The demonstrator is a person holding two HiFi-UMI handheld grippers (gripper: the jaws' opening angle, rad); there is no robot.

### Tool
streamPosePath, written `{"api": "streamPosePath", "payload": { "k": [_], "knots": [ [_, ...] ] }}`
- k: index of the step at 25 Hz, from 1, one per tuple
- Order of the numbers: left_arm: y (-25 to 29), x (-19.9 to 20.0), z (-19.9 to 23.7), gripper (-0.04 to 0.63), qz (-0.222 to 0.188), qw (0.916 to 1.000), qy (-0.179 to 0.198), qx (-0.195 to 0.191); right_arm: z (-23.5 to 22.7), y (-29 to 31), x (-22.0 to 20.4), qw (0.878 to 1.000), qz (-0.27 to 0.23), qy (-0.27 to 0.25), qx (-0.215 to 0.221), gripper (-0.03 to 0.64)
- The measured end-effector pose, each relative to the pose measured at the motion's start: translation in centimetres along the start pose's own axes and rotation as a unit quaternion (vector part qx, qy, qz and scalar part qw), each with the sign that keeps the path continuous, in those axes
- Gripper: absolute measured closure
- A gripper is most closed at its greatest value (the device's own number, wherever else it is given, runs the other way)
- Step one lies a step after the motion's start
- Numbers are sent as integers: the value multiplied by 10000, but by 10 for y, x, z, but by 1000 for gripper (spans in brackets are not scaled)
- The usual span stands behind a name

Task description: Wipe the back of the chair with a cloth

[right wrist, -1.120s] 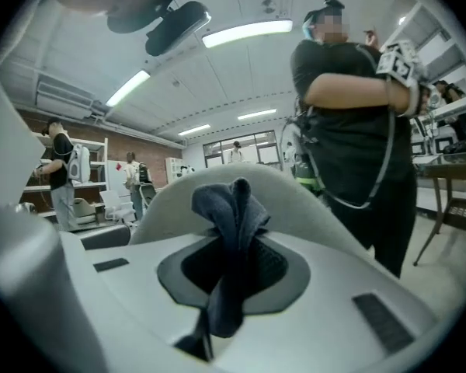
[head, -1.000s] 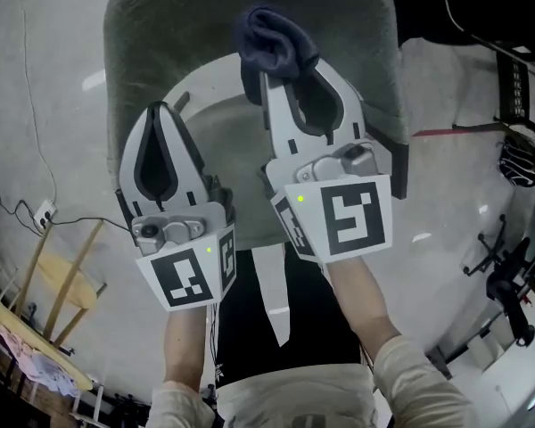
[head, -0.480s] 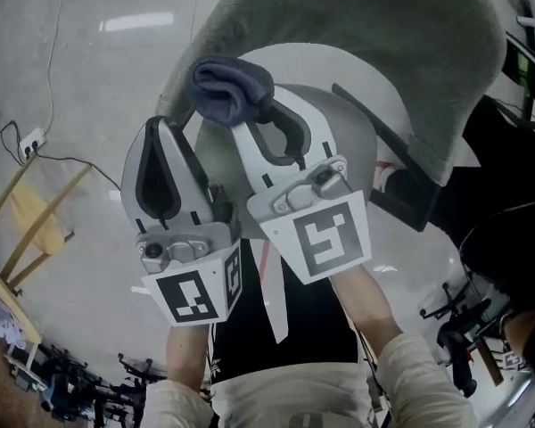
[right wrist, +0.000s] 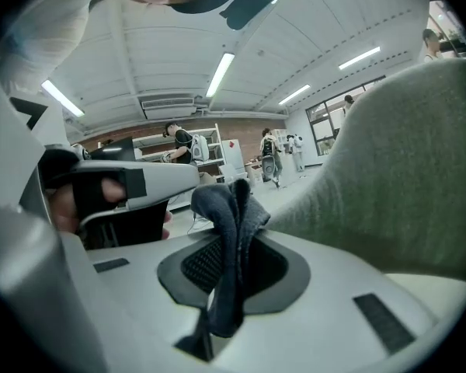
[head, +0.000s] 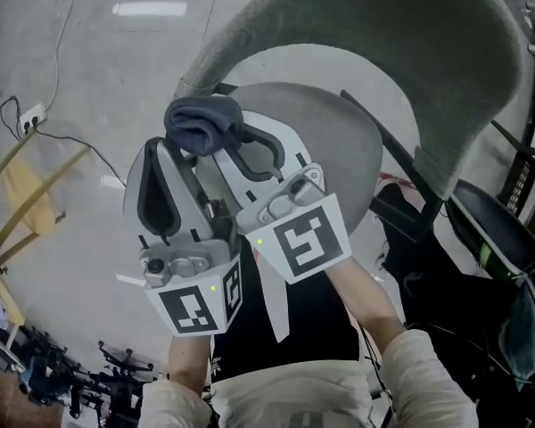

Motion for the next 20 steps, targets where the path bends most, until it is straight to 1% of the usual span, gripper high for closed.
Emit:
{"api": "streamPosePath", "payload": {
  "k": [4, 10, 14, 17, 20],
  "knots": [
    [-7, -4, 4, 580, 39, 9999, 13, 148, -1, 4, -7, 9998, 63, -34, 183, 558],
    [-6, 0, 8, 580, 54, 9996, -23, 279, -5, 16, -3, 9995, 116, -90, 289, 558],
    [-5, -2, 11, 581, 40, 9994, -75, 336, -10, 21, -6, 9994, 95, -149, 304, 558],
    [-6, -4, 11, 580, 36, 9994, -26, 340, -14, 21, -8, 9994, 60, -202, 289, 558],
    [-4, -4, 8, 580, 15, 9996, 30, 295, -21, 19, -8, 9990, 131, -383, 191, 558]
  ]
}}
Point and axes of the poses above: the fingertips, and each gripper's own axes: y forward along the fingers, z to its left, x out of its top, the point moved 9 cm from there along -y, backward along the fingers, and after that the axes turned 9 degrees about x, right-handed, at the moved point
